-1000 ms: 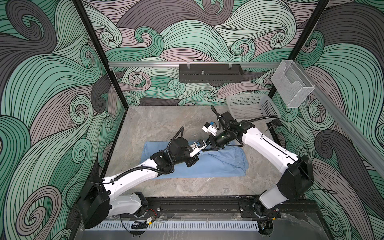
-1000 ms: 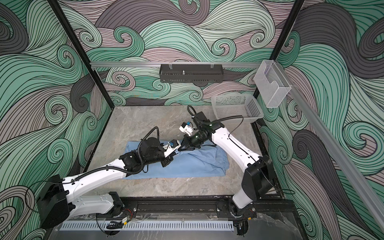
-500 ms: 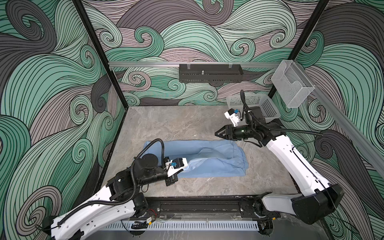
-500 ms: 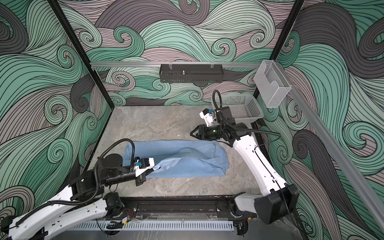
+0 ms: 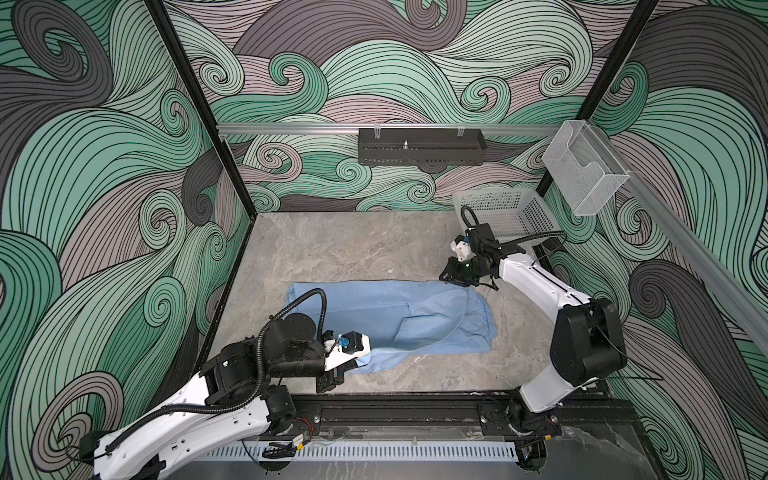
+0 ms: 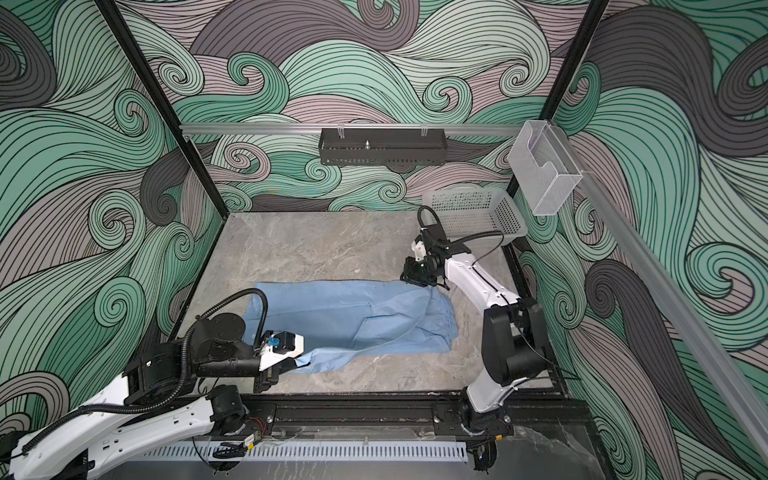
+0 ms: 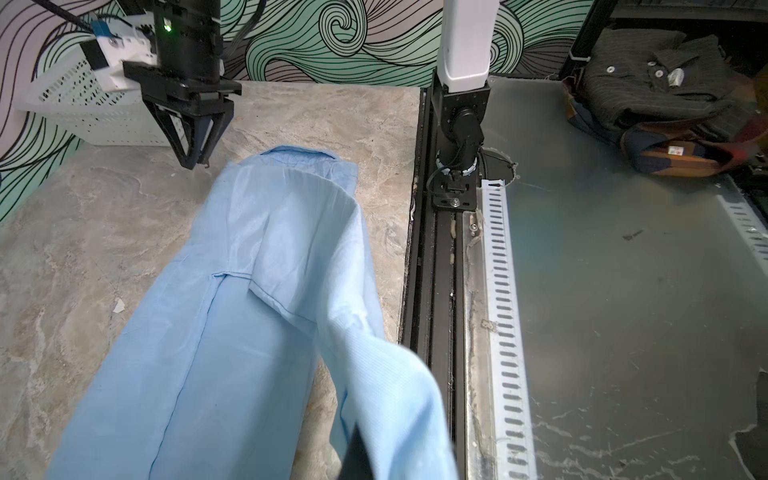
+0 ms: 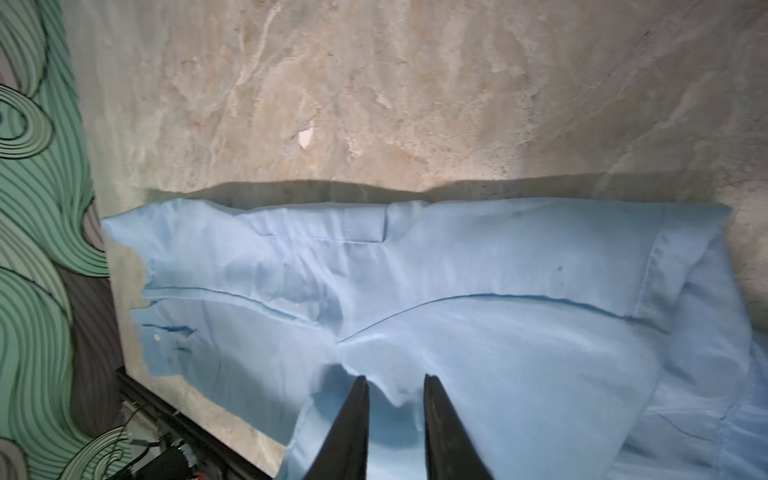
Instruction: Fold and stack the long sleeve shirts
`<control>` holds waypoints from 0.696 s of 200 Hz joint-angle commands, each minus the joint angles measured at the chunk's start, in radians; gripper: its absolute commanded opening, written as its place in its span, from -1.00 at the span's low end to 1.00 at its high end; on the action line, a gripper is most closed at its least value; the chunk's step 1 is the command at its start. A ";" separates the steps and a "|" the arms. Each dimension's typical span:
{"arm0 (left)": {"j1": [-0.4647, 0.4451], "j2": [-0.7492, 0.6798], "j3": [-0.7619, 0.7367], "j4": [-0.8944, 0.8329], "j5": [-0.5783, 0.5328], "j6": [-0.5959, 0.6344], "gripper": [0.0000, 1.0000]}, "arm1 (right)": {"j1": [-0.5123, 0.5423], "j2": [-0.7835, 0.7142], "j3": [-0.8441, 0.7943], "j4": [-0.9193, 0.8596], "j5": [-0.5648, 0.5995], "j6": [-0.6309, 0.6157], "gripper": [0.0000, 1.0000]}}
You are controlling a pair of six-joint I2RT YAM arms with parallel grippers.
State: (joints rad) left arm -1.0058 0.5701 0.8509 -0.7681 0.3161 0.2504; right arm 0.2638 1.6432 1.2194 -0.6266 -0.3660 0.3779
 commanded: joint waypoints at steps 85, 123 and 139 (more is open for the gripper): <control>-0.006 -0.011 0.027 -0.030 -0.081 0.011 -1.00 | -0.052 0.195 -0.028 0.093 0.060 0.018 -0.75; -0.004 -0.013 0.030 0.010 -0.259 -0.053 -1.00 | -0.070 0.250 -0.048 0.086 0.089 0.027 -0.83; 0.003 0.028 0.046 0.016 -0.344 -0.075 -1.00 | -0.076 0.253 -0.063 0.084 0.113 0.033 -0.83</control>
State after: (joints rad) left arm -1.0058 0.5621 0.8684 -0.7811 0.1368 0.2230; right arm 0.1989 1.8828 1.1812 -0.5327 -0.3019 0.4015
